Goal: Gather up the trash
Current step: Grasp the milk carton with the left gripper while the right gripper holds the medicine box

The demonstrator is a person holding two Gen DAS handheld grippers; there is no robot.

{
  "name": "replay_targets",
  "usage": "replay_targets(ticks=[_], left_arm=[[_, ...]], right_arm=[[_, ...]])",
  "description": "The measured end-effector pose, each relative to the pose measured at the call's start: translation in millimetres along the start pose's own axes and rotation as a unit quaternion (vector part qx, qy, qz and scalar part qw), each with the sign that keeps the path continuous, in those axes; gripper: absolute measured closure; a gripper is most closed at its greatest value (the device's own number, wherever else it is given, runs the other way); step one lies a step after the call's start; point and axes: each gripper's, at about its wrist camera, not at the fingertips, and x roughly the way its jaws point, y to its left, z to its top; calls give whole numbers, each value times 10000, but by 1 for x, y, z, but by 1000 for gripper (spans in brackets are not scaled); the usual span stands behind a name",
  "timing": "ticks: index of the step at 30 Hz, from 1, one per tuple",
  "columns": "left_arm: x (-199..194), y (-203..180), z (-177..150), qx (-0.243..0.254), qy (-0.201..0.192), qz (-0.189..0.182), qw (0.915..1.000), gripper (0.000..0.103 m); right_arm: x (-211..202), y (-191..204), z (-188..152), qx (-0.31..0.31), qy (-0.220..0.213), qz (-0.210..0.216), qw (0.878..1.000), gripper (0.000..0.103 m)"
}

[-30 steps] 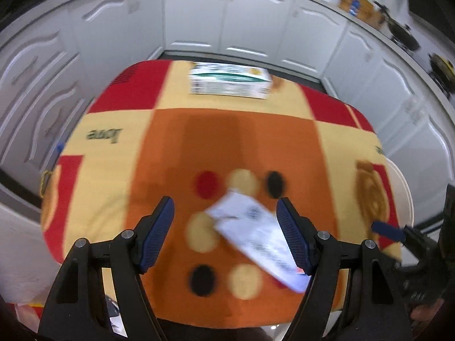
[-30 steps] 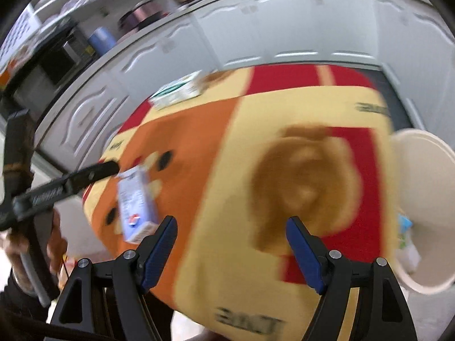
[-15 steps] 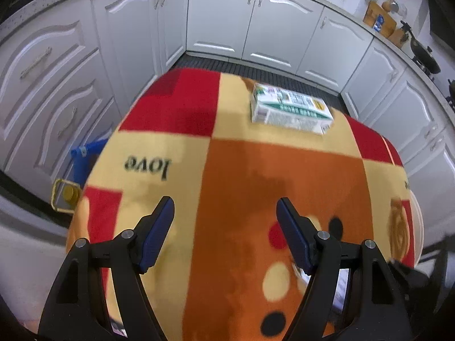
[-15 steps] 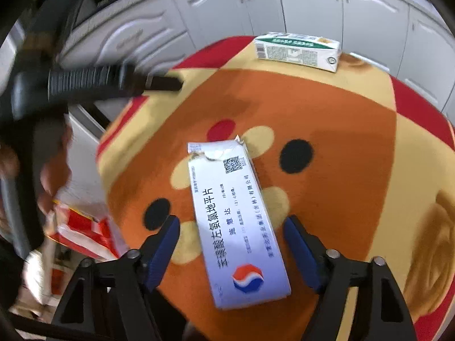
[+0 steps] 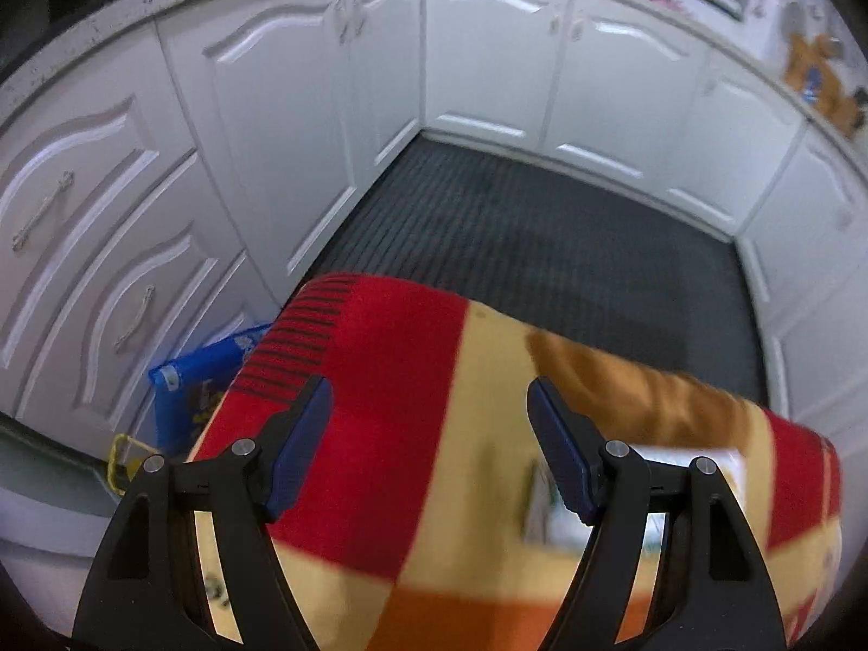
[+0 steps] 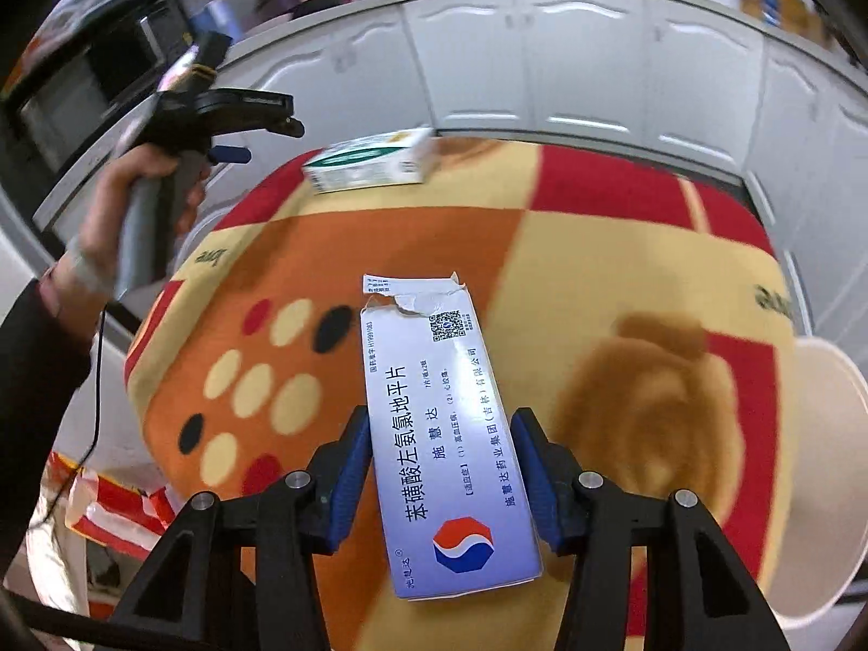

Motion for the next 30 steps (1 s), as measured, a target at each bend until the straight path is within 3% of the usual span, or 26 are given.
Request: replay_targets(ticks=[2, 4, 8, 10, 13, 16, 21, 24, 30], left_arm=[[16, -4, -1, 72, 219, 156, 9996, 30], [17, -10, -13, 338, 412, 12, 9986, 31], [-23, -18, -59, 1080, 516, -765, 9899, 31], [-54, -20, -94, 1511, 524, -1262, 9790, 31], [-91, -24, -129, 1979, 327, -1573, 9670, 31], [-105, -23, -132, 1799, 192, -1678, 9691, 30], [-101, -34, -103, 965, 57, -1730, 9802, 29], [-90, -60, -88, 809, -54, -1500, 9854, 28], [-40, -101, -77, 729, 305, -1027, 9916, 28]], right_arm=[[-1, -5, -2, 130, -15, 16, 9999, 53], [-4, -6, -2, 212, -15, 36, 9998, 53], [-18, -16, 1, 261, -158, 84, 9995, 53], [-21, -21, 3, 288, -202, 81, 9993, 53], [-23, -28, 6, 358, -254, 59, 9990, 53], [-27, -34, 6, 485, -315, 76, 9983, 53], [-39, -31, 4, 541, -487, 115, 9973, 53], [-43, -31, 2, 536, -540, 103, 9970, 53], [-53, -34, -4, 570, -593, 91, 9966, 53]])
